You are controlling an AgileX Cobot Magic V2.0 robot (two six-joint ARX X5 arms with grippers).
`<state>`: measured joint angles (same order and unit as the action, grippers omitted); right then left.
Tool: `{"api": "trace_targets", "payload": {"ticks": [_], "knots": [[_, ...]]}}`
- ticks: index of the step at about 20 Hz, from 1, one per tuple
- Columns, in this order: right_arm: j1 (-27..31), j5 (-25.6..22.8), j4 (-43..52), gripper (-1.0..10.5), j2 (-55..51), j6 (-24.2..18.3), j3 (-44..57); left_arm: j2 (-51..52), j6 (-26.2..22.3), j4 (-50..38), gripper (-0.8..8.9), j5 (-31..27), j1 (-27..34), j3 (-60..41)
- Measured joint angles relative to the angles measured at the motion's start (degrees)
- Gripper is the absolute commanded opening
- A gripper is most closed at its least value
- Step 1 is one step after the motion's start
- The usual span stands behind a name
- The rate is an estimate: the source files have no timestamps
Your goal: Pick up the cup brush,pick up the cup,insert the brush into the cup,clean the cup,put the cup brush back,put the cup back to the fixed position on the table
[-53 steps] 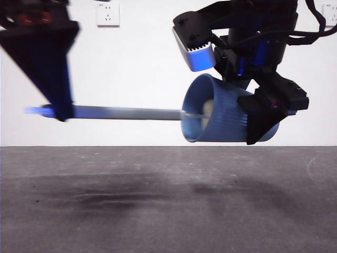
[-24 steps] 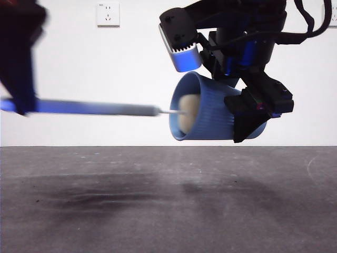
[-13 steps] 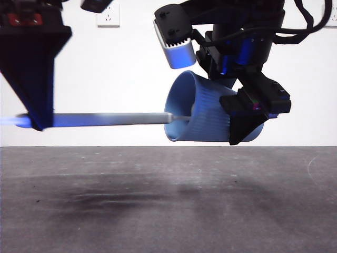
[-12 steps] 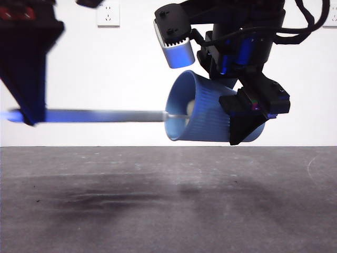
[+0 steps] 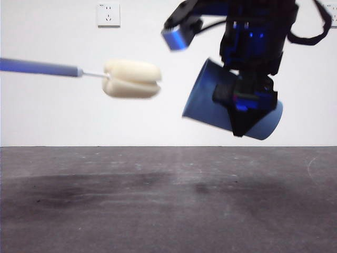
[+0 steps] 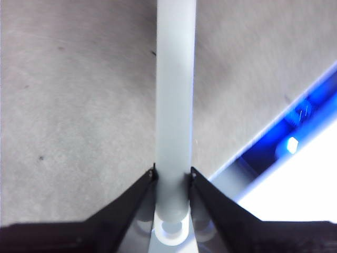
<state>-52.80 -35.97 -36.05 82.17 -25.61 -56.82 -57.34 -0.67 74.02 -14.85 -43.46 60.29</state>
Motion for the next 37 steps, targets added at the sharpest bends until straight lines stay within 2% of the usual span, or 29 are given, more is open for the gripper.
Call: {"api": "trace_targets", "payload": {"ticks": [2,5,7,9,11,16,24,27,37], "knots": [[0.0,2.6,-0.9,-0.1,-2.9,10.3,0.0,0.3,3.3,-4.0,-0.09,0.0,1.2,0.0],[0.0,10.0,-0.8,-0.1,-9.0,24.2,0.0,-0.3,8.4,-12.7,-0.09,0.0,2.3,-0.6],[0.0,14.2,0.1,-0.1,-14.3,30.3,0.0,-1.1,12.0,-19.8,-0.09,0.0,3.6,-3.3],[0.0,15.6,0.8,-0.1,-19.4,33.3,0.0,-3.4,15.5,-26.0,-0.09,-0.3,5.6,-7.4],[0.0,16.5,0.8,-0.1,-24.2,35.0,0.0,-7.3,18.2,-30.9,-0.09,-0.2,7.3,-9.9],[0.0,16.5,-0.4,-0.1,-33.9,36.2,0.0,-19.1,21.1,-41.7,-0.09,2.2,8.2,-10.1],[0.0,17.7,-5.7,-0.1,-37.0,37.5,0.0,-32.6,23.1,-50.8,-0.09,4.8,9.0,-10.1],[0.0,19.3,-5.7,-0.1,-37.0,37.7,0.0,-33.7,23.9,-52.6,-0.09,4.9,10.4,-10.1],[0.0,19.5,-5.7,-0.1,-37.0,37.8,0.0,-35.5,25.9,-52.7,-0.09,6.6,12.6,-10.1]]}}
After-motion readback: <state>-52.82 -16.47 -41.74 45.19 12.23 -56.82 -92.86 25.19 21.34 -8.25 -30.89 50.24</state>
